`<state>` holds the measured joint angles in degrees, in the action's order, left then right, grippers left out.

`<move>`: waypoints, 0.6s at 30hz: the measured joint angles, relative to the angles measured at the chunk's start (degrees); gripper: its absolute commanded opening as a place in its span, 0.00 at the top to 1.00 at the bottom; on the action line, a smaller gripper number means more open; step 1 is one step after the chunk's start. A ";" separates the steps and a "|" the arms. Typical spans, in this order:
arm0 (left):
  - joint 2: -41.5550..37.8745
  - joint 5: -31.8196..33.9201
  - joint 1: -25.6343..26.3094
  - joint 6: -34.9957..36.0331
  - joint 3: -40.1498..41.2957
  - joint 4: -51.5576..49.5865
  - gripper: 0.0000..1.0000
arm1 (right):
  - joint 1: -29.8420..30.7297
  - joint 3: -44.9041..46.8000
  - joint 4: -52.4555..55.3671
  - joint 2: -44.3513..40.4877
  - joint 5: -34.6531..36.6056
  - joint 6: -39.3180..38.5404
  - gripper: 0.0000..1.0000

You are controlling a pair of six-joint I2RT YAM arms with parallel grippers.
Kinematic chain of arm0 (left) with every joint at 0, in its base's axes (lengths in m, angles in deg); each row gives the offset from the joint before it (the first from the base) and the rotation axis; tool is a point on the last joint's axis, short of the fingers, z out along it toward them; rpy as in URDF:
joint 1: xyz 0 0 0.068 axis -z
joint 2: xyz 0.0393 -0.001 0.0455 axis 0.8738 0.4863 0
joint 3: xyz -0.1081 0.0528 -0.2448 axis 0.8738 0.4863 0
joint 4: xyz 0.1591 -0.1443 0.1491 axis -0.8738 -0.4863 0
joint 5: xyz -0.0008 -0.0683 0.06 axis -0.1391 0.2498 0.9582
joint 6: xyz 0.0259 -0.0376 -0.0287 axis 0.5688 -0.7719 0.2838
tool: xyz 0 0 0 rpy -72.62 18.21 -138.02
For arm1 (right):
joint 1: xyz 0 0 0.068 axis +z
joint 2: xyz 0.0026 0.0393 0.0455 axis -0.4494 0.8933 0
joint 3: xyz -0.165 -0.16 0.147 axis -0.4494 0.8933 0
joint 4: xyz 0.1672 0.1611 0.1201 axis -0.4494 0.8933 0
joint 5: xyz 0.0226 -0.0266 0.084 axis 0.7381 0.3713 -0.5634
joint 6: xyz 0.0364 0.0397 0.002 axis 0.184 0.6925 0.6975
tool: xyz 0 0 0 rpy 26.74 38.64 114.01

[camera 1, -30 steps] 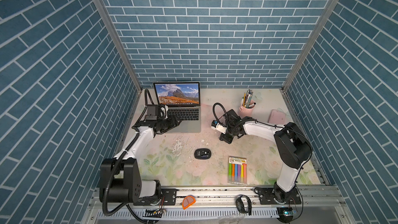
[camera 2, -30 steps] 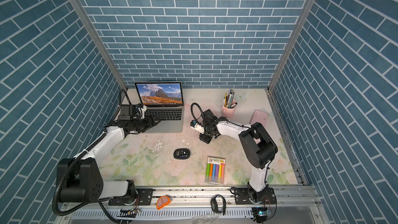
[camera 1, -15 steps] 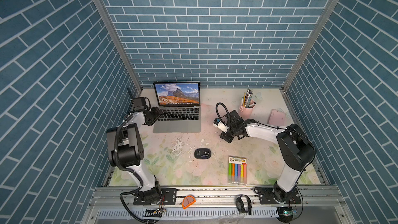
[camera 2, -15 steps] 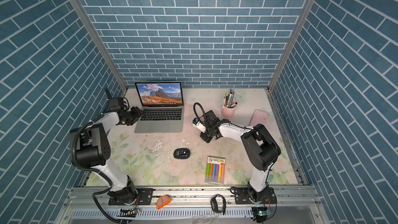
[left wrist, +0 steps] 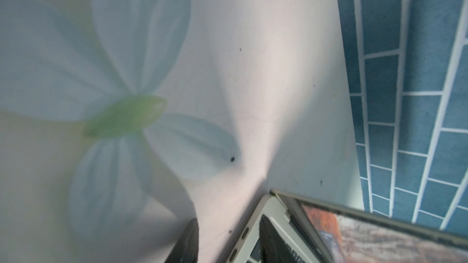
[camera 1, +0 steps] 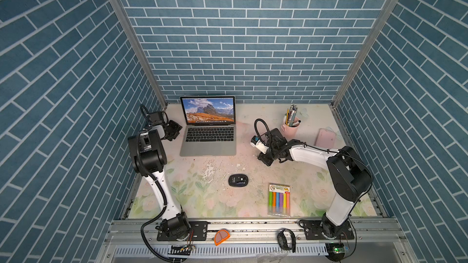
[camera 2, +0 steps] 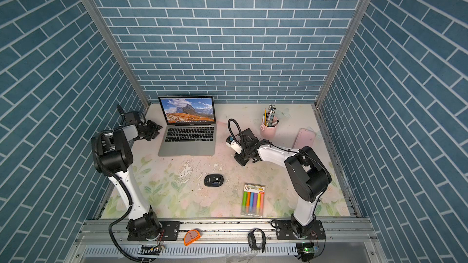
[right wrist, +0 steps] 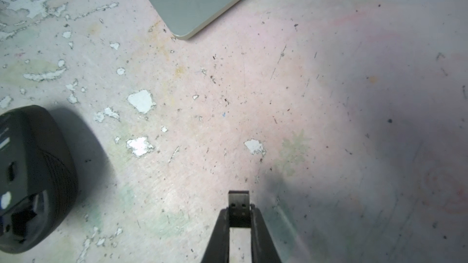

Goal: Insert the wireless mouse receiver into the laptop
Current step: Move the laptop to the center of the board.

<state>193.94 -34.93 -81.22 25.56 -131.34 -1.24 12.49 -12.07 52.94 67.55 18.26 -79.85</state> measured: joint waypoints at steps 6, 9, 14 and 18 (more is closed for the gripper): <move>7.63 -2.40 1.40 0.48 -12.24 -3.06 0.62 | -0.11 0.00 -0.13 0.00 -0.02 0.09 0.89; 11.93 -4.33 3.15 2.34 -19.45 -5.84 0.62 | -0.13 0.00 0.02 -0.02 0.02 0.09 0.89; 14.64 -5.42 5.40 5.84 -25.16 -10.69 0.61 | -0.17 0.02 0.04 -0.59 0.20 0.11 0.89; 16.90 -6.25 7.82 9.99 -30.27 -15.85 0.60 | -0.17 0.63 0.04 -2.05 0.35 0.11 0.89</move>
<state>210.84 -41.18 -73.39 35.55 -161.62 -17.08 12.32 -11.44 52.98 65.50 18.61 -79.74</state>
